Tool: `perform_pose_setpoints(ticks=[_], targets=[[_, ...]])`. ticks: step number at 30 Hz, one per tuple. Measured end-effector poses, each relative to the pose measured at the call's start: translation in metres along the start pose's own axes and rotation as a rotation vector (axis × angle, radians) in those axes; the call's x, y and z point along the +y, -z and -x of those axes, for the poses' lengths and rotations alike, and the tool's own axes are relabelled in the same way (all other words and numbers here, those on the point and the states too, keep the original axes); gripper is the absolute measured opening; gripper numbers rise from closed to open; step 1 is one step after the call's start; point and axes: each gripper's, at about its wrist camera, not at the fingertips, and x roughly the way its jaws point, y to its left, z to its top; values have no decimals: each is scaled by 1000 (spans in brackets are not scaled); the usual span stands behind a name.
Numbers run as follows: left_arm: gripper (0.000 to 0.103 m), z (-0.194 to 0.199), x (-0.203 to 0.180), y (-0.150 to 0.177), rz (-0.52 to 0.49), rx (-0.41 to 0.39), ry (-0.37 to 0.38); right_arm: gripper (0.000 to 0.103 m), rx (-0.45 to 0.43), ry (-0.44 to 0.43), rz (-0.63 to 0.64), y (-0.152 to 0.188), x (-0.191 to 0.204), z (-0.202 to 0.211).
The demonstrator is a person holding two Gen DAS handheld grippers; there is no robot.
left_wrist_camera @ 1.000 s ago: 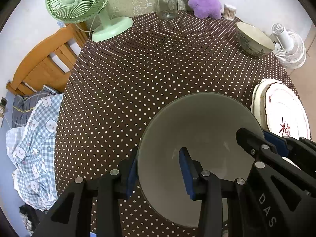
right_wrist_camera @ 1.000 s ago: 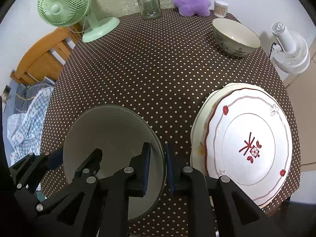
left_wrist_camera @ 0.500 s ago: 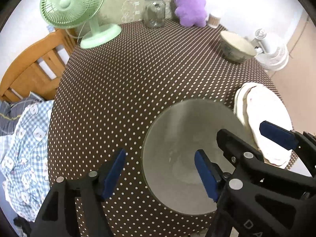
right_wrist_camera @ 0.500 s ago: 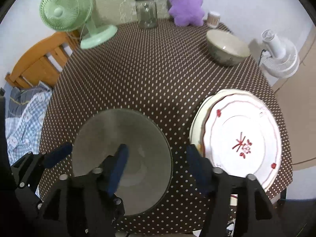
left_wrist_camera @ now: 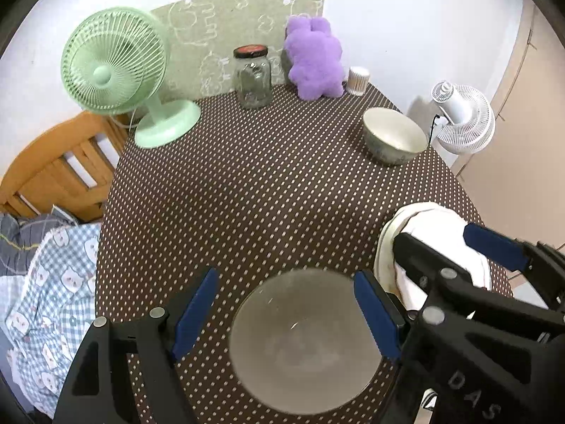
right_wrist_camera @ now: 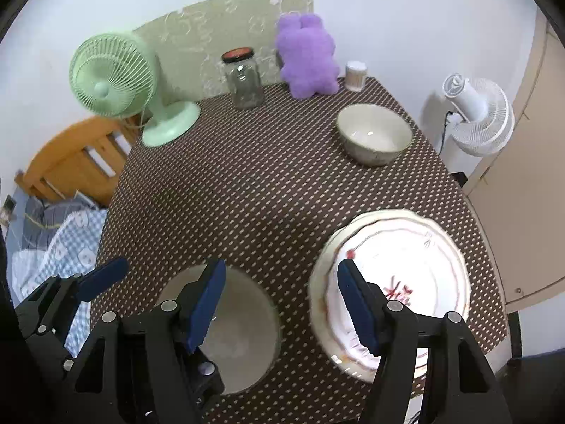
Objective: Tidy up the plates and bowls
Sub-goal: 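Raise both tools away from the placed grey bowl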
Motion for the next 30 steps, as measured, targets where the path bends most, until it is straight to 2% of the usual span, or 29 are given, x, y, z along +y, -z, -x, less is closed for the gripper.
perform_pose_setpoints(ticks=[10, 14, 18, 30], targets=[[81, -16, -39, -42, 57, -12, -25, 69, -36, -18, 57, -45, -44, -9], [75, -26, -57, -60, 67, -14, -24, 69, -32, -41, 95, -67, -64, -19], [74, -38, -77, -80, 48, -28, -42, 69, -34, -44, 106, -84, -84, -29], [72, -77, -123, -121, 86, -22, -74, 69, -35, -69, 118, -134, -140, -70]])
